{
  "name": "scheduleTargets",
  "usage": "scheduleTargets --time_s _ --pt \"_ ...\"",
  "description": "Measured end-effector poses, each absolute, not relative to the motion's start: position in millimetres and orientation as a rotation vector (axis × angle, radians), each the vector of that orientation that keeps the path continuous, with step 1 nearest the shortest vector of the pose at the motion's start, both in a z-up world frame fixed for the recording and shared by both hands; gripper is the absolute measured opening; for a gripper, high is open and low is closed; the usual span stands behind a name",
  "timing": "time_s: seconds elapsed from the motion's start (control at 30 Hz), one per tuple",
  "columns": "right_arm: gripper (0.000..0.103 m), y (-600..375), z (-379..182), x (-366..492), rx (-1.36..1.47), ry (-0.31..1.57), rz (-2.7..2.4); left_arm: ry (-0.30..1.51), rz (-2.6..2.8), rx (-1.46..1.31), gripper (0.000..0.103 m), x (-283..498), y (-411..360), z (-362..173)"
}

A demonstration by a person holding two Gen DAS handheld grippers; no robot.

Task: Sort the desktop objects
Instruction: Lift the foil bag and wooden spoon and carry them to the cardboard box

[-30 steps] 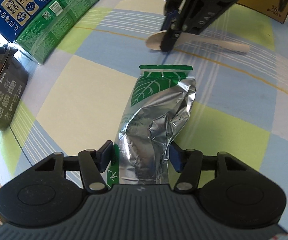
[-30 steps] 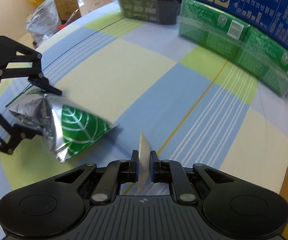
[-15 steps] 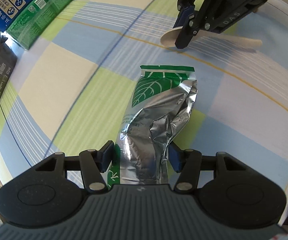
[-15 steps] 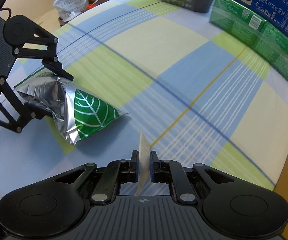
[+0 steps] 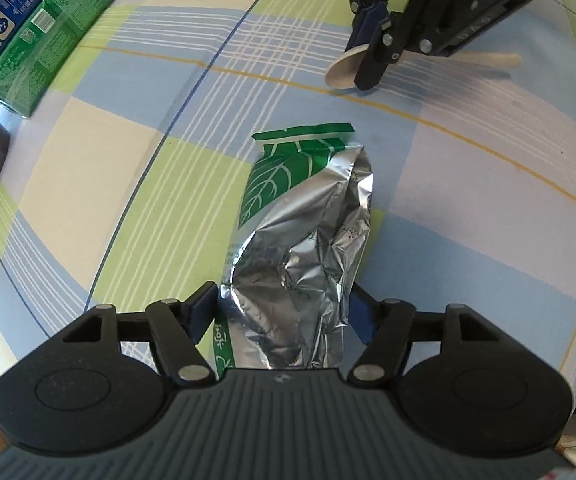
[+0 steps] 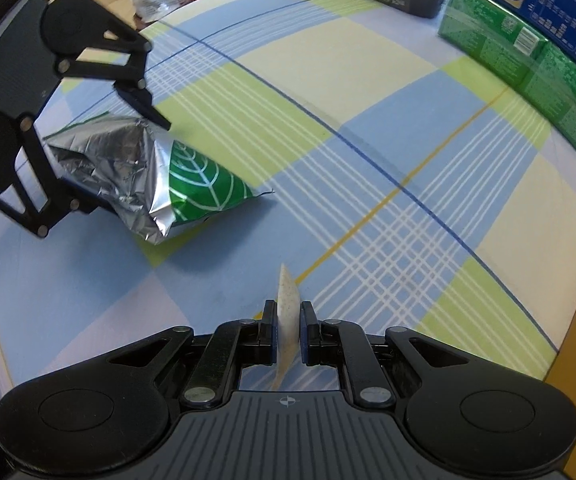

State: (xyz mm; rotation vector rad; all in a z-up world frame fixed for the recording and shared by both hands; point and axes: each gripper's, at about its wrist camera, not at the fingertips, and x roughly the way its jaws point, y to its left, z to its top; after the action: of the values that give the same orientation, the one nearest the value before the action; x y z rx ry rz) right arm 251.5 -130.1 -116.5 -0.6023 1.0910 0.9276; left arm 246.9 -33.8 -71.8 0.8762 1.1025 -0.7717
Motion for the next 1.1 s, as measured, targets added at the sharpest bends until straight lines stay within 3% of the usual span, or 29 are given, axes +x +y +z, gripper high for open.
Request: scheduleTargets --time_s 0.43,0.57,0.73,1.1 --pt "0.007 -125 -117 243 -0.643 1.092 0.968 1.13 -0.79 0.834 0.067 259 -34 -74" --pt "0.007 -125 -117 242 -0.657 1.092 0.972 1.134 -0.788 0.832 0.062 259 -35 -74" --pt "0.007 -126 -116 240 -0.663 1.09 0.971 1.122 -0.754 0.828 0.049 257 -36 -72" --pt "0.007 -129 -101 235 -0.648 1.076 0.959 1.16 -0.693 0.762 0.043 249 -33 -60"
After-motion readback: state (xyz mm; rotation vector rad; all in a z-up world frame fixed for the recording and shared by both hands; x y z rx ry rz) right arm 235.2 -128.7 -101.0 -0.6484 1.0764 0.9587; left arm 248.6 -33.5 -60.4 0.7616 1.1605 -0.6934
